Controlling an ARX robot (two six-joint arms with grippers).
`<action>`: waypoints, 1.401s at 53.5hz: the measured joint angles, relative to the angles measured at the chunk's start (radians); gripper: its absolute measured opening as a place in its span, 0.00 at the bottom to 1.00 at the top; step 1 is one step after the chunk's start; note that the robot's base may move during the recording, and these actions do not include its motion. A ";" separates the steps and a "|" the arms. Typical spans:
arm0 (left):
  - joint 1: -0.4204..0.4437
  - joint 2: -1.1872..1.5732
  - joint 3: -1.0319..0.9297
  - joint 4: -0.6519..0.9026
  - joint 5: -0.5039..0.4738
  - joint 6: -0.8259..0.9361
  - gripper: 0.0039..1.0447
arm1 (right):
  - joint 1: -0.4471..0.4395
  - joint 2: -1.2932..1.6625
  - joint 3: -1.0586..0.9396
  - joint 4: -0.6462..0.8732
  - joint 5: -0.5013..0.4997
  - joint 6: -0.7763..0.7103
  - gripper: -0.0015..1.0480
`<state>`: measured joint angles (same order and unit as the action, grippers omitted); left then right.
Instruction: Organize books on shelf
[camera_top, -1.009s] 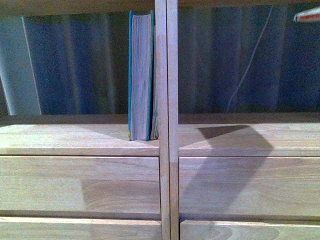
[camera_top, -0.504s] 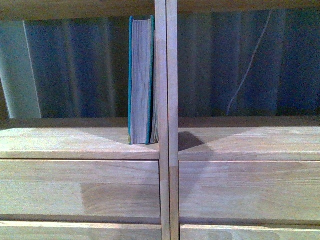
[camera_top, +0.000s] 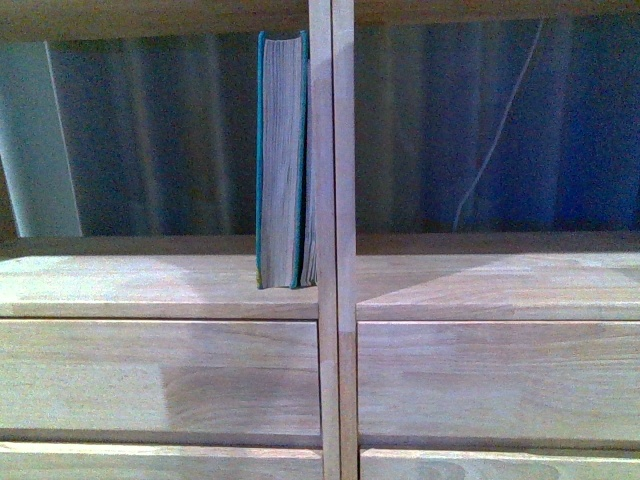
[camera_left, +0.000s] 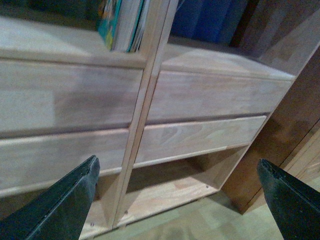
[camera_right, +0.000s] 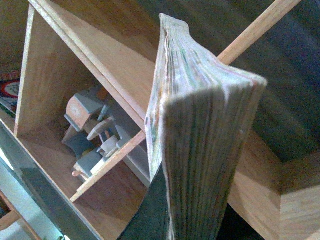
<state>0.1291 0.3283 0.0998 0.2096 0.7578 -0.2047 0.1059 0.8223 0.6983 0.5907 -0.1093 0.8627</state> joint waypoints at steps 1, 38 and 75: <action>-0.007 0.026 0.016 0.029 0.002 -0.007 0.93 | 0.000 0.000 0.000 0.000 0.000 0.000 0.07; -0.039 0.573 0.492 0.672 0.314 -0.564 0.93 | 0.155 0.016 0.088 -0.013 0.032 -0.107 0.07; -0.219 0.854 0.769 0.865 0.151 -0.914 0.93 | 0.388 0.048 0.140 -0.017 0.084 -0.153 0.07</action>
<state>-0.0902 1.1820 0.8692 1.0748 0.9085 -1.1183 0.4942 0.8703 0.8387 0.5739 -0.0254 0.7094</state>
